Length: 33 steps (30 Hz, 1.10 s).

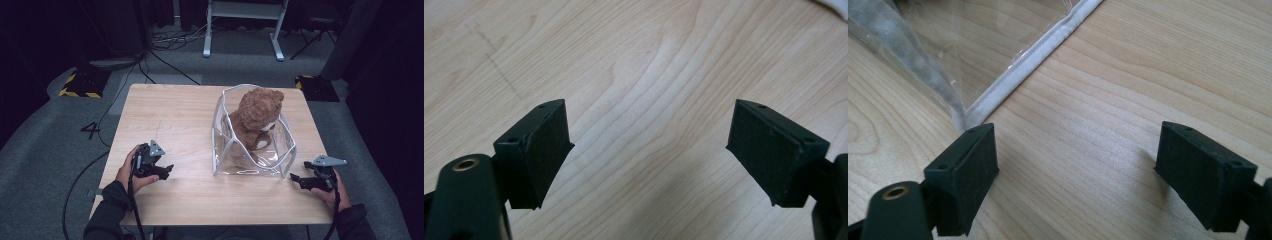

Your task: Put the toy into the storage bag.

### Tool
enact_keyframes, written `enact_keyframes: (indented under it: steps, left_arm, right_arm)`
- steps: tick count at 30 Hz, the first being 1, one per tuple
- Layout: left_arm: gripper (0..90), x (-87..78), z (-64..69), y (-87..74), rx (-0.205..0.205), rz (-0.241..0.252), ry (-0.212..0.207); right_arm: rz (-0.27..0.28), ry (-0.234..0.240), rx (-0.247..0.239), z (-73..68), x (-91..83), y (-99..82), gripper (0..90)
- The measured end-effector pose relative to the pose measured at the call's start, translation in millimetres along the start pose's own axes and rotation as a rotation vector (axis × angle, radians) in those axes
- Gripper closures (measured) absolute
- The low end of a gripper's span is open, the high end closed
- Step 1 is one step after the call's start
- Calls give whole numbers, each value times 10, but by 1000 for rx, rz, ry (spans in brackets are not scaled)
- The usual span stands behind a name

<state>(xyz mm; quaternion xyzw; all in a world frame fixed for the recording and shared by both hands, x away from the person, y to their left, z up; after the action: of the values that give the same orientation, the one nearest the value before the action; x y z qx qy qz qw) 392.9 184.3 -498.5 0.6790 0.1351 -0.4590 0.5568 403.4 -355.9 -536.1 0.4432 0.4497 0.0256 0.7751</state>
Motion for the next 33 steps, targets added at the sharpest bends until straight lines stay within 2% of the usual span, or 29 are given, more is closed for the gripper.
enact_keyframes:
  steps: [2,12,15,18,20,25,33]
  left_arm:
    - [171,8,-9,-29,6,-3,10]
    - [168,-6,-70,-323,-34,17,-8]
    - [167,-10,-93,-405,-60,21,-3]
    - [168,-5,-107,-465,-79,24,-14]
    - [162,17,-114,-551,-113,34,-33]
    - [158,14,-124,-626,-171,66,-59]
    - [153,7,-127,-638,-182,66,-56]
  right_arm:
    - [0,0,0,0,0,0,166]
    - [1,-2,0,-1,0,0,166]
    - [1,-2,1,-1,0,0,166]
    - [1,-2,1,-2,0,0,166]
    - [1,-1,1,-3,-2,-1,166]
    - [0,1,1,-3,-4,-2,166]
    - [0,1,1,-4,-5,-2,166]
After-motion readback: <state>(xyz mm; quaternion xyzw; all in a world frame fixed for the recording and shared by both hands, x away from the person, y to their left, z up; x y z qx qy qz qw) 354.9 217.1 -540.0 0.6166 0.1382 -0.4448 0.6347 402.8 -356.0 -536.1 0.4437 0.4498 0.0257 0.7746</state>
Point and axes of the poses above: each handheld gripper's, and its own axes: x roughly forward along the jaws, y roughly out of its top, z roughly to its right, the point moved 4 cm from there along x, roughly forward along the jaws, and after that the axes turned 15 degrees about -x, right-handed, at the moved point
